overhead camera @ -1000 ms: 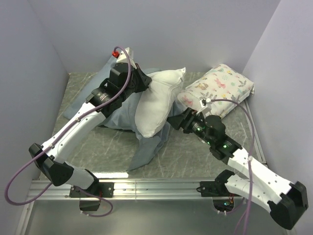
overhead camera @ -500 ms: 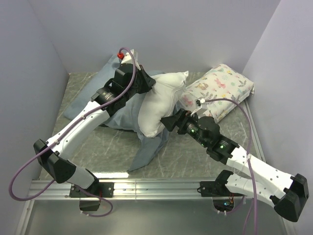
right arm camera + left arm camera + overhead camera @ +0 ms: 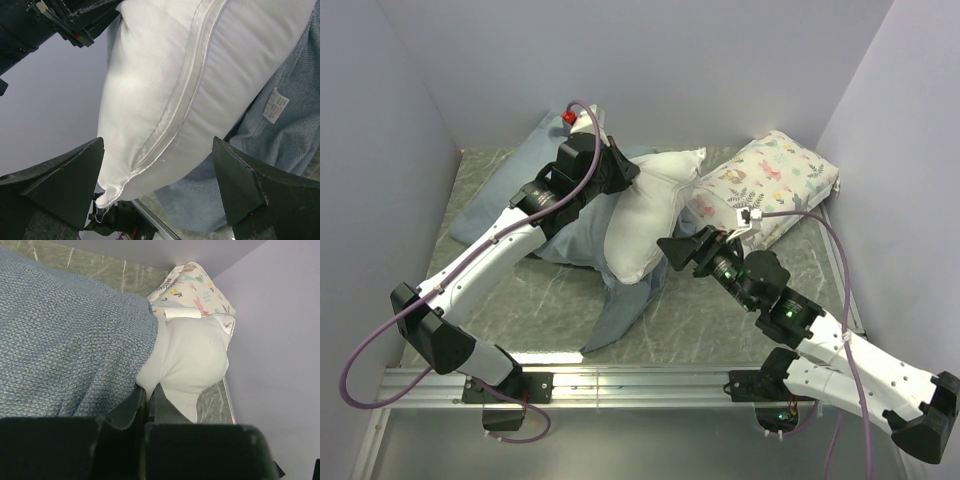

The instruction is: Remove the pillowcase from the pillow

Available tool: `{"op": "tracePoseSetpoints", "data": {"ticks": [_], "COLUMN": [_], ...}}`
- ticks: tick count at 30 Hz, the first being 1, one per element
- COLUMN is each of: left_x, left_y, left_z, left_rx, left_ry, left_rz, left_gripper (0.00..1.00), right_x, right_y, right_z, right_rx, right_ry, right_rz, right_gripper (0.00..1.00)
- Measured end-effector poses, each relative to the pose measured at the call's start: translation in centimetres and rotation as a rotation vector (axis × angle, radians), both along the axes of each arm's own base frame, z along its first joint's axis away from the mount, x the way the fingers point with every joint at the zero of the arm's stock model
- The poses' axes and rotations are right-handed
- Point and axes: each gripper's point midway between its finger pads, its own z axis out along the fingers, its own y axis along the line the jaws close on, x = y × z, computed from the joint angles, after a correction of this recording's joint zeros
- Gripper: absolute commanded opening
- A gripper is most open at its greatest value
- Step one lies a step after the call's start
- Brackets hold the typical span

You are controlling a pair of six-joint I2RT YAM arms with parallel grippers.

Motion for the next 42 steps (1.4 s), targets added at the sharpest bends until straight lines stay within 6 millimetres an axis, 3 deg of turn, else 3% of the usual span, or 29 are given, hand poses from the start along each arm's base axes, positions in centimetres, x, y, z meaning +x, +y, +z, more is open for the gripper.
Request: {"op": "tracePoseSetpoints", "data": {"ticks": [3,10,18,28,31,34,35,37,40,41,42], "left_x": [0.0,-0.1,-0.1,-0.3,-0.5,-0.7,-0.8,-1.0,-1.2,-1.2,-1.3], "left_y": [-0.1,-0.4,-0.8,-1.2,-1.2,-1.1,-1.0,-0.8,-0.4,-0.3,-0.2], "left_z": [-0.1,-0.5,-1.6,-3.5,-4.0,-4.2,-4.1,-4.0,-3.7,-3.5,-3.1], "left_rx": [-0.002,-0.013,-0.012,-0.002,0.003,0.005,0.004,0.004,0.019,0.028,0.041], "left_ry": [0.003,0.015,0.022,0.041,0.046,0.048,0.047,0.046,0.042,0.036,0.027], "left_rz": [-0.004,-0.013,-0.017,-0.027,-0.027,-0.028,-0.028,-0.028,-0.026,-0.026,-0.030], "left_gripper": [0.00,0.00,0.00,0.00,0.00,0.00,0.00,0.00,0.26,0.41,0.49], "right_x": [0.2,2.0,2.8,3.7,4.2,4.3,4.4,4.5,4.5,4.6,4.6], "right_y": [0.3,2.2,3.2,4.3,4.9,5.2,5.3,5.5,5.6,5.5,5.4], "right_z": [-0.1,-3.3,-2.5,-4.4,-4.9,-5.8,-6.1,-6.5,-6.2,-5.9,-5.6], "right_rx": [0.001,-0.093,-0.093,-0.139,-0.165,-0.197,-0.200,-0.220,-0.243,-0.246,-0.252], "right_ry": [0.003,0.080,0.063,0.096,0.101,0.108,0.115,0.124,0.130,0.128,0.124], "right_rz": [0.001,-0.005,-0.003,-0.002,0.003,0.011,0.012,0.015,0.021,0.020,0.018], "right_gripper": [0.98,1.00,1.00,0.99,0.87,0.29,0.00,0.00,0.00,0.00,0.00]}}
